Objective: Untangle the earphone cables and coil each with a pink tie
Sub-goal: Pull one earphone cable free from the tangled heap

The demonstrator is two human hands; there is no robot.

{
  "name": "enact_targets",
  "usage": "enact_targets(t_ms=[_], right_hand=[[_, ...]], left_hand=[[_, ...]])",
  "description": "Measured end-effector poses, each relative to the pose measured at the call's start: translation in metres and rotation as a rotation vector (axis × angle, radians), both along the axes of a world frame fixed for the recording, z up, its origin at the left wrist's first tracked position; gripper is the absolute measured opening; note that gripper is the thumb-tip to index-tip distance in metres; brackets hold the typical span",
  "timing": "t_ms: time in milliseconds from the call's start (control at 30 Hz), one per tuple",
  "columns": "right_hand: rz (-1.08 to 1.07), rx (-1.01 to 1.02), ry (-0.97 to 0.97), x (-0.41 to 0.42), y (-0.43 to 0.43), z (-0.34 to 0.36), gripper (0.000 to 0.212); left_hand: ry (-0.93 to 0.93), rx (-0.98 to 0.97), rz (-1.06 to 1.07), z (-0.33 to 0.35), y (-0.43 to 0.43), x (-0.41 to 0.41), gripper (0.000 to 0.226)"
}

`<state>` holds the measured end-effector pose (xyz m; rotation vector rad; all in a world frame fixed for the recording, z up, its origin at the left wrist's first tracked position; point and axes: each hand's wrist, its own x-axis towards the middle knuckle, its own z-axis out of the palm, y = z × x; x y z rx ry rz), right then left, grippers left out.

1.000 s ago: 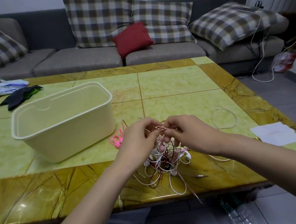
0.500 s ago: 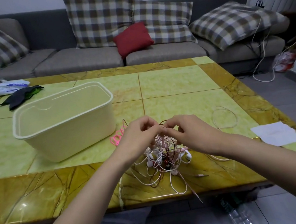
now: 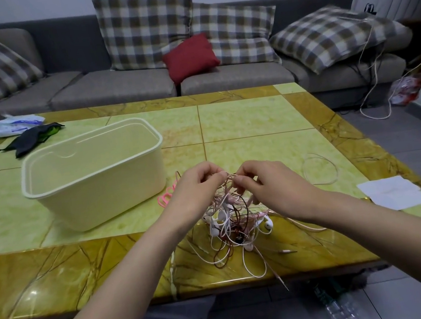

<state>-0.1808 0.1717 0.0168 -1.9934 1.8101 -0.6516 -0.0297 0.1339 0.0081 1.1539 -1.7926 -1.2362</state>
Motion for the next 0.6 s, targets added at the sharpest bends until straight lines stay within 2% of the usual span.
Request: enact_targets(t_ms=[100, 233, 300, 433, 600], right_hand=[[-0.036, -0.082, -0.073, -0.002, -0.001, -0.004, 0.008], [-0.067, -0.215, -0.183, 0.002, 0.004, -0.002, 0.006], [-0.052, -0.182, -0.2, 0.005, 0.004, -0.001, 0.005], [0.001, -0.072, -0.17, 0.011, 0.002, -0.003, 0.017], [-0.026, -0.067, -0.196, 0.013, 0.001, -0.002, 0.02]], left_hand=[[0.037, 0.026, 0.031, -0.001, 0.0, 0.002, 0.016], [0.068, 0.031, 0.053, 0.002, 0.002, 0.004, 0.02], [0.083, 0.035, 0.052, 0.002, 0.002, 0.003, 0.02], [0.104, 0.036, 0.02, 0.003, 0.001, 0.001, 0.02], [0.089, 0.055, 0.007, 0.001, 0.002, 0.003, 0.022]])
